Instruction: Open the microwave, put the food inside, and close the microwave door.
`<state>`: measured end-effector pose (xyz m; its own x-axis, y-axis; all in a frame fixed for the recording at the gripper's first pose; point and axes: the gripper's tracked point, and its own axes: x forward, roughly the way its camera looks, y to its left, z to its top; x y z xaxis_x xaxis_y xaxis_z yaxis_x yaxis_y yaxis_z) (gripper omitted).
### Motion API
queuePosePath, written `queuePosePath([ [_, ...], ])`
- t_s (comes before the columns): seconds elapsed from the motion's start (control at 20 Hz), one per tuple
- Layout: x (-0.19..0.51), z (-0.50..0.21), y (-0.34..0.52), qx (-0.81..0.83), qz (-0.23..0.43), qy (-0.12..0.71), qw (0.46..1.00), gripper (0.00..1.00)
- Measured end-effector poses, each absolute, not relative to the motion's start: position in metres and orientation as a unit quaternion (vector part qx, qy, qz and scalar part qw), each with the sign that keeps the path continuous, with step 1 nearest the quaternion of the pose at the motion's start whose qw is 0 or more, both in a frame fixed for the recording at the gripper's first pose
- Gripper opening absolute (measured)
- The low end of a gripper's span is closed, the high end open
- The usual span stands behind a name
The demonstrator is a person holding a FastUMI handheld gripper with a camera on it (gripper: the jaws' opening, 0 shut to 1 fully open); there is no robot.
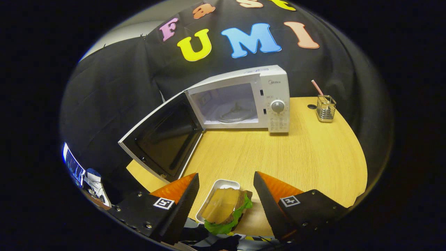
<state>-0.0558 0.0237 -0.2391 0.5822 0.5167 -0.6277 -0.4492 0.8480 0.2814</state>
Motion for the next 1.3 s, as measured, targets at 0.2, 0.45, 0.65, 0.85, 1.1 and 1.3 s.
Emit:
queuePosePath([
  [0.2,-0.062,-0.263,0.017,0.041,0.272,0.398,0.875,0.95],
  [0.45,-0.071,-0.287,0.016,0.043,0.268,0.430,0.861,0.95],
  [0.65,-0.077,-0.304,0.013,0.052,0.256,0.463,0.847,0.93],
  [0.85,-0.080,-0.308,0.021,0.107,0.243,0.497,0.826,0.67],
  [1.1,-0.083,-0.307,0.027,0.131,0.231,0.524,0.809,0.38],
  [1.3,-0.079,-0.302,0.027,0.135,0.198,0.529,0.814,0.27],
])
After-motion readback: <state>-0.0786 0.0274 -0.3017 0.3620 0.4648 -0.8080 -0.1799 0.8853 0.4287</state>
